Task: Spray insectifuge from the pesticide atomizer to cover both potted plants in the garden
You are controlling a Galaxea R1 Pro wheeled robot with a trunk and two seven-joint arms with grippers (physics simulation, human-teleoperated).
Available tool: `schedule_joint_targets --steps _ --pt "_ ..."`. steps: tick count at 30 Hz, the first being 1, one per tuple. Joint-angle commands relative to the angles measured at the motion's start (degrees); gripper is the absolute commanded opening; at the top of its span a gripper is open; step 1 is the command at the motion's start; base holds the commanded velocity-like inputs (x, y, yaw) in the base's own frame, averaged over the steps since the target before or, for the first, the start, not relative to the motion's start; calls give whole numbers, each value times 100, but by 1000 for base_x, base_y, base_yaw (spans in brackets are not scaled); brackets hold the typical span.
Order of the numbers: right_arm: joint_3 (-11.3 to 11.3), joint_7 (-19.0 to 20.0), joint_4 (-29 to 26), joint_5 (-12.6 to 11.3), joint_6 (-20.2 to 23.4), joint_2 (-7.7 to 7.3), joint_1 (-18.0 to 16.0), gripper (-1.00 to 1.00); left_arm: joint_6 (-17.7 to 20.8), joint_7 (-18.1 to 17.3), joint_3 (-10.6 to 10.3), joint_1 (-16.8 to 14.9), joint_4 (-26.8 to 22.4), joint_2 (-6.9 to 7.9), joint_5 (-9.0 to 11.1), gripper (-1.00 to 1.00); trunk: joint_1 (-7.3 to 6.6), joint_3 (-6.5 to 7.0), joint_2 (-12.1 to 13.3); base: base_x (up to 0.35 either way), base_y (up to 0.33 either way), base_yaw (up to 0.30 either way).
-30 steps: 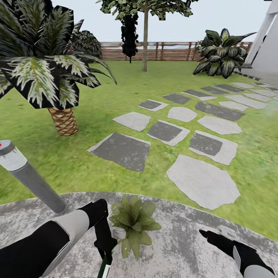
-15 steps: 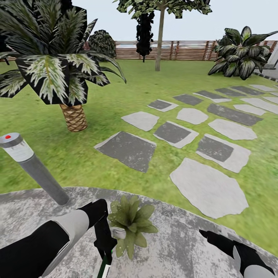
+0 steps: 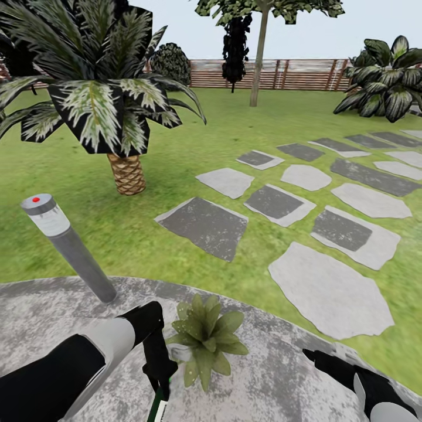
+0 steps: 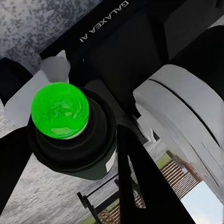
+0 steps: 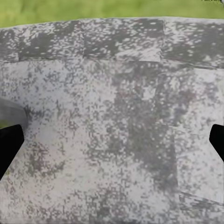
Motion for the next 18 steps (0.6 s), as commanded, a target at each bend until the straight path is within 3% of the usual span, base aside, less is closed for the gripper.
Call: schedule_joint_targets --steps 1,13,18 --pt "-48 47 -10 33 27 4 -6 100 51 -44 25 -2 -6 -1 -59 -100 -1 -9 -2 0 -17 234" --pt "-48 46 -12 33 28 4 -6 100 51 -44 25 -1 -6 -1 -59 -100 -1 -20 -2 39 -267 45" --pt "-48 46 -11 33 28 4 -6 100 51 -44 25 -7 -6 -1 -59 -100 -1 -22 -2 2 -106 7"
